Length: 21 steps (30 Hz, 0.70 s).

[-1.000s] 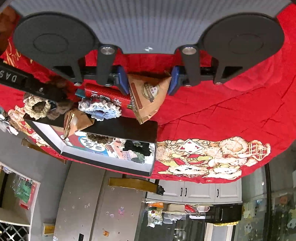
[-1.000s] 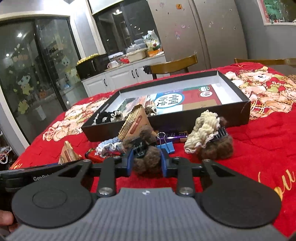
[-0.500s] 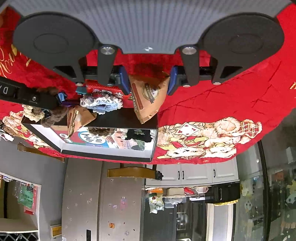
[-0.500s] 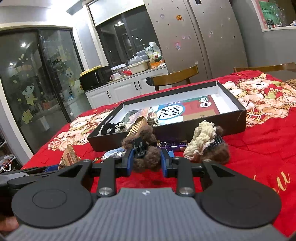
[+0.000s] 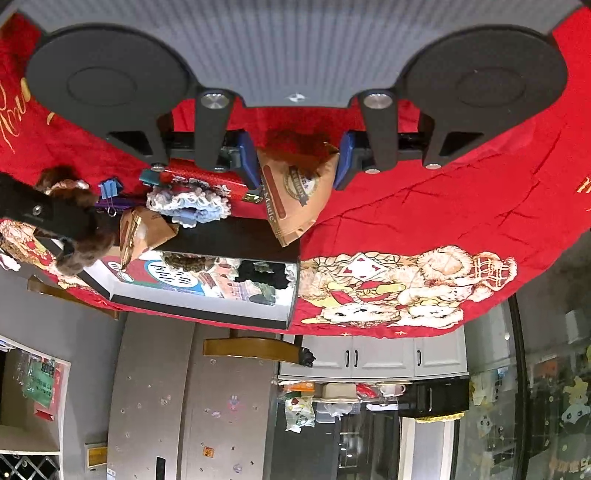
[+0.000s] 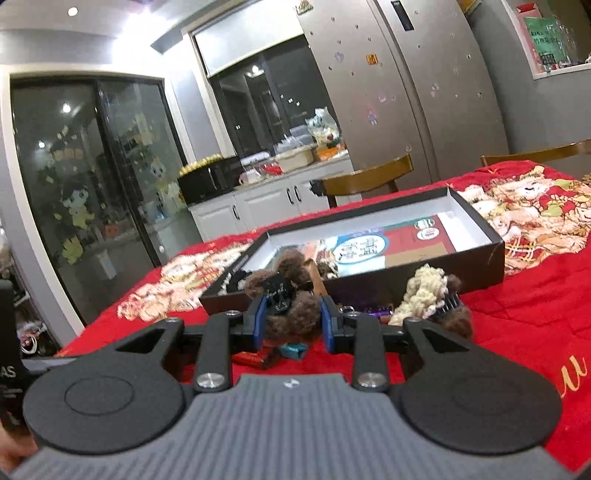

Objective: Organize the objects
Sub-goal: 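Grasp the brown paper packet with the left tool while the right tool grasps the brown pom-pom clip, then lift the packet and pom-pom clip and carry both over the black box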

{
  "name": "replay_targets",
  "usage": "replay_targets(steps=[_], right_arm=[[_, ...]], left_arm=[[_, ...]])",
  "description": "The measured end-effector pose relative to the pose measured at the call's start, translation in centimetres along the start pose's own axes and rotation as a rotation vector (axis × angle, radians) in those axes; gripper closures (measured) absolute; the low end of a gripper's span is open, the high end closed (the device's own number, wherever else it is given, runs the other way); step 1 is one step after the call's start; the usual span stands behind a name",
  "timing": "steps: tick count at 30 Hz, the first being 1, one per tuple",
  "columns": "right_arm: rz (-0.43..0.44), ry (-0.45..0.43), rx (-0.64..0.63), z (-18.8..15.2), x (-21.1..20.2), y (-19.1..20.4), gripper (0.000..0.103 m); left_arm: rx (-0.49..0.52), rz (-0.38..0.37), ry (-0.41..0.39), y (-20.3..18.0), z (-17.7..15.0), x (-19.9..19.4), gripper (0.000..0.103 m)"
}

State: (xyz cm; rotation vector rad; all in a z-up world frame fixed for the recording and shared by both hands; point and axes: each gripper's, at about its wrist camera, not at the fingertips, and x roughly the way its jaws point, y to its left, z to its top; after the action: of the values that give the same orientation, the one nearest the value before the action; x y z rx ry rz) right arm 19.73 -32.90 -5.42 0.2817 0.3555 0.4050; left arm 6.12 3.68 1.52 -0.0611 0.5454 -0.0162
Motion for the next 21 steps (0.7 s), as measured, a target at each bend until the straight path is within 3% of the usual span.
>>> replay_targets(steps=[9, 21], right_arm=[[-0.016, -0.047, -0.003, 1.7, -1.0, 0.2, 0.07], [0.057, -0.076, -0.036, 6.2, -2.6, 1.5, 0.07]], left_arm=[[-0.001, -0.014, -0.042, 0.3, 1.3, -1.6, 0.054], [0.022, -0.055, -0.149, -0.2, 6.1, -5.9, 0.054]])
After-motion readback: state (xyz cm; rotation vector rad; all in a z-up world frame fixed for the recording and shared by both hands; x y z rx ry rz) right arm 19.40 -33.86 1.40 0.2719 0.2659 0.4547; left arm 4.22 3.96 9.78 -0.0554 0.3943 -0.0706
